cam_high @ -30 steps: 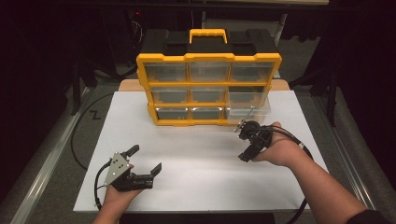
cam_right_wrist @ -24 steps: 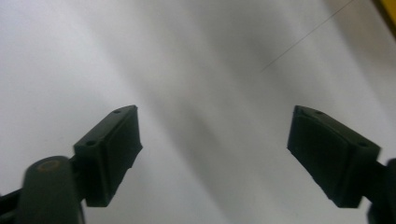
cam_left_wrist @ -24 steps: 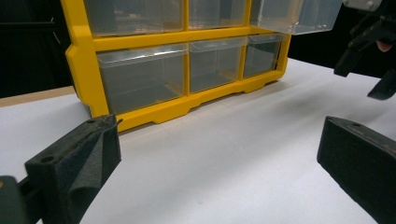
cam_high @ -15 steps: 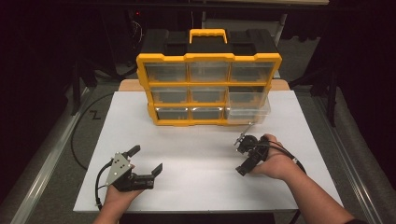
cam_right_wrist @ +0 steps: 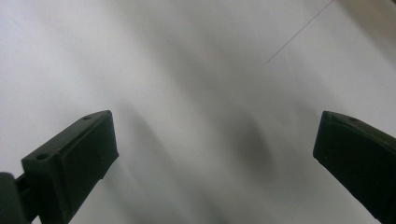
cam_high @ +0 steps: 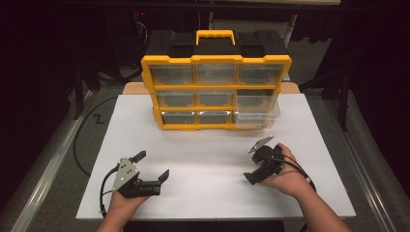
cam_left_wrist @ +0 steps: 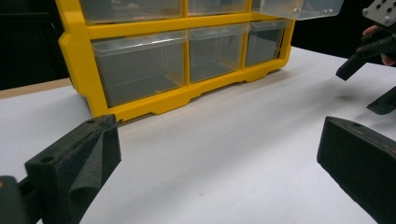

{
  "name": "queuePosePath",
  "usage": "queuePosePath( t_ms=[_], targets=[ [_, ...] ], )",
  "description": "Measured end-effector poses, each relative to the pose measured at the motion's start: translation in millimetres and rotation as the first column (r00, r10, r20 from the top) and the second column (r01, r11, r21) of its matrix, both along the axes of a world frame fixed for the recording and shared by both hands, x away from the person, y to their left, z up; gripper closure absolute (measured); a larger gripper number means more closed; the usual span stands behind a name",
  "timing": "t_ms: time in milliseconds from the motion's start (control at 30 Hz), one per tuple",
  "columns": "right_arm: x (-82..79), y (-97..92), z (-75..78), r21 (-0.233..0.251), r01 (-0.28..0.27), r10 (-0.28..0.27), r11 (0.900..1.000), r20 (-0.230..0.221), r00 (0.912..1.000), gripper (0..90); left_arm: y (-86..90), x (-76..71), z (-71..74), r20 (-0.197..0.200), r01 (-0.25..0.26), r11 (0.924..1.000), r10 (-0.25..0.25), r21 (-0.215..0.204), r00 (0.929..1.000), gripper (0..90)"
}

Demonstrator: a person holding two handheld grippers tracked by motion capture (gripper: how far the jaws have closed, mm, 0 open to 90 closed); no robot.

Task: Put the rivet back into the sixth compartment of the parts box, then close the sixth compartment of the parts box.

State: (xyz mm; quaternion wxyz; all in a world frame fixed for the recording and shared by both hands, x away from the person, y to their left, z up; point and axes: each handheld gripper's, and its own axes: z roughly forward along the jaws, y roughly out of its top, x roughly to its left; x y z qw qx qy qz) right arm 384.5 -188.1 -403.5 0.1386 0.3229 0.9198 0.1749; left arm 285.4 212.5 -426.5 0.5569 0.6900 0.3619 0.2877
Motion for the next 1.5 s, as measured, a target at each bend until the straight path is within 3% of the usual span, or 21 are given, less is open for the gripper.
queuePosePath(
  t_ms=[167,333,467,567,900,1267,1367,1500],
  targets=[
    [-7.8,-7.5,-6.8,0.078,0.017,-0.021,0.9968,0.062,0.9979,0.8,-2.0,1.1,-1.3,-0.014,-0.002,0.9999,0.003,0.014,0.9999,0.4],
    [-13.2,-11.8,-11.8,0.139,0.031,-0.044,0.9898,0.094,0.9946,0.8,-2.5,2.0,-1.7,-0.021,0.001,0.9998,-0.001,0.019,0.9998,0.4],
    [-17.6,-15.3,-17.0,0.212,0.035,-0.061,0.9767,0.115,0.9916,0.8,-2.4,2.7,-2.1,-0.028,-0.003,0.9996,0.004,0.028,0.9996,0.4],
    [-19.9,-16.7,-20.6,0.206,0.030,-0.059,0.9781,0.133,0.9894,0.8,-3.0,3.8,-2.7,-0.033,-0.010,0.9995,0.011,0.032,0.9994,0.4],
    [-17.8,-15.3,-29.2,0.271,0.042,-0.082,0.9616,0.138,0.9871,0.9,-4.8,4.6,-5.2,-0.055,-0.010,0.9992,0.012,0.039,0.9984,0.4],
    [-17.1,-13.1,-23.2,0.362,0.052,-0.127,0.9306,0.186,0.9742,3.2,-6.5,4.2,-4.3,-0.046,0.010,0.9990,-0.008,0.044,0.9989,0.4],
    [-17.2,-14.5,-20.0,0.393,0.058,-0.145,0.9177,0.195,0.9701,7.3,-5.6,3.7,-3.5,-0.041,0.008,0.9993,-0.006,0.038,0.9991,0.4],
    [-18.5,-14.2,-18.1,0.407,0.060,-0.158,0.9117,0.213,0.9641,17.0,-5.5,4.3,-3.5,-0.042,0.011,0.9994,-0.009,0.033,0.9991,0.4]
  ],
)
